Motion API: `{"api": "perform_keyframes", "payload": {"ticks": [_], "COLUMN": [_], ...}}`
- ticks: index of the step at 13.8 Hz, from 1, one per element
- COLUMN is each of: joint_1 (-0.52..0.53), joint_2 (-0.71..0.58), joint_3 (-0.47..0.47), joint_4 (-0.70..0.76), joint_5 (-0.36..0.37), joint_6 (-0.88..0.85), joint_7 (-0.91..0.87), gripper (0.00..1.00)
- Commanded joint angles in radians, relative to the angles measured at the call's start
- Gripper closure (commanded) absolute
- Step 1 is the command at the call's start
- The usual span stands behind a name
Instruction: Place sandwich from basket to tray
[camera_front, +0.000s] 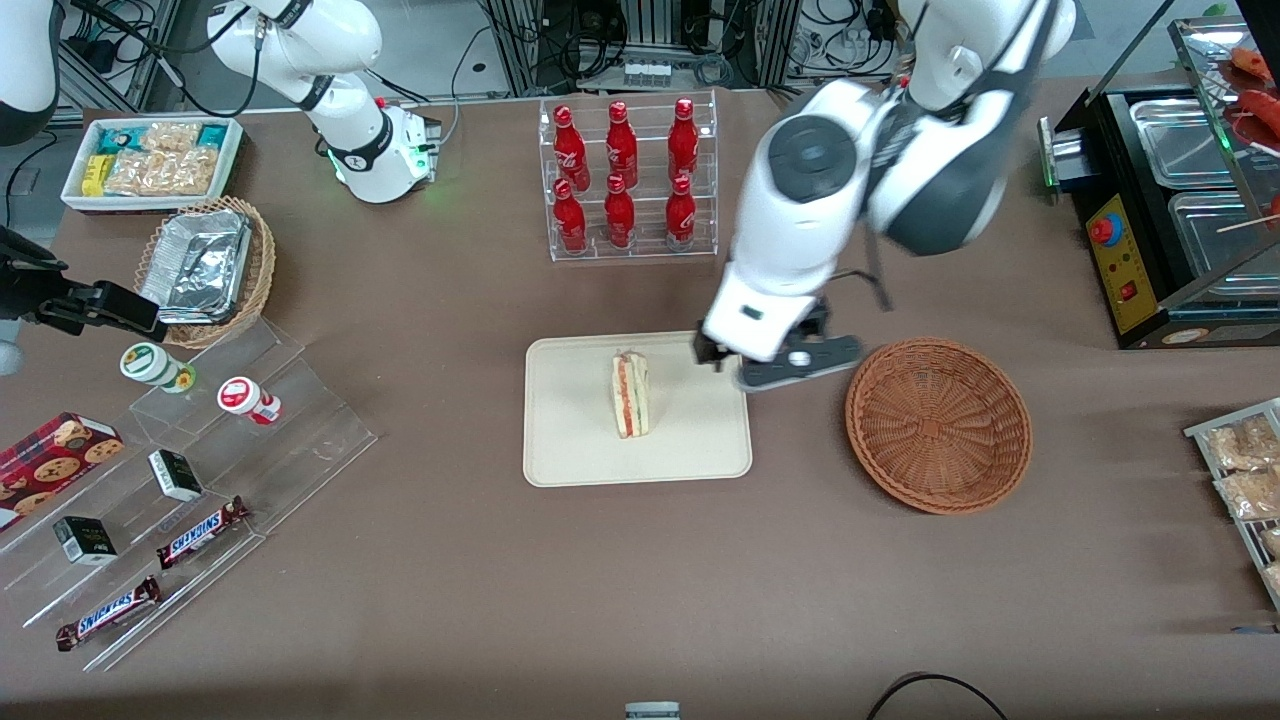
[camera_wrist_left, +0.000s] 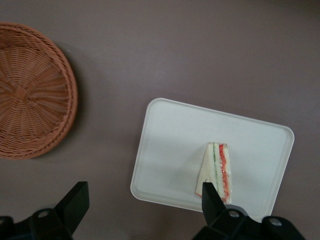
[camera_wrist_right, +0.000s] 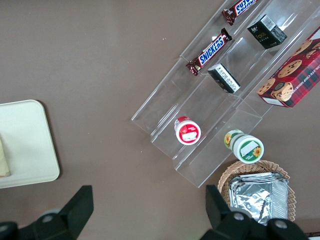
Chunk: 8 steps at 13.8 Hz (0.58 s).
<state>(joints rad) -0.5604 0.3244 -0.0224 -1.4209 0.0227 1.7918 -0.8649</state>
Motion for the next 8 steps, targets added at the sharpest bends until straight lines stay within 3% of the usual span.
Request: {"api": "perform_keyframes", "payload": {"ticks": [1,8], "joint_1": [0.074,0.276], "joint_2": [-0.068,-0.166], "joint_3": [-0.01,-0.01], "joint_4": [-0.021,-0.03], "joint_5": [0.005,-0.029], "joint_6": [-0.069,-0.221], "joint_7": [0.087,0.392], "gripper": [0.01,0.01]}}
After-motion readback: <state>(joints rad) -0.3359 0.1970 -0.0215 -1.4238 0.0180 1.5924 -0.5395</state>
